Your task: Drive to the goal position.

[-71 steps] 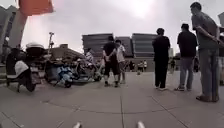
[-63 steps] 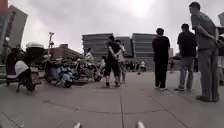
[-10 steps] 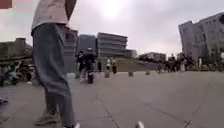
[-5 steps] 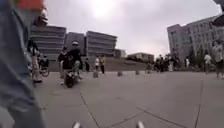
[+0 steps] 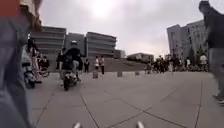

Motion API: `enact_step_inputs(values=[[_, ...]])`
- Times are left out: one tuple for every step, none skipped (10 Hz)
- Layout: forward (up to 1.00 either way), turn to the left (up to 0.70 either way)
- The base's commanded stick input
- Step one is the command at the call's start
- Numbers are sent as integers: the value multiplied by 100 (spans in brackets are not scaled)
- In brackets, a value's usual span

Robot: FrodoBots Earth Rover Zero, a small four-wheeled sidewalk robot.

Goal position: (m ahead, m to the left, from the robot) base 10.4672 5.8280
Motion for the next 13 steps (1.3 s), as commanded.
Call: enact_step_inputs(values=[[70,0],[70,0],[70,0],[70,0],[70,0],[70,0],[70,0],[70,0],[70,0],[70,0],[70,0],[70,0],[70,0]])
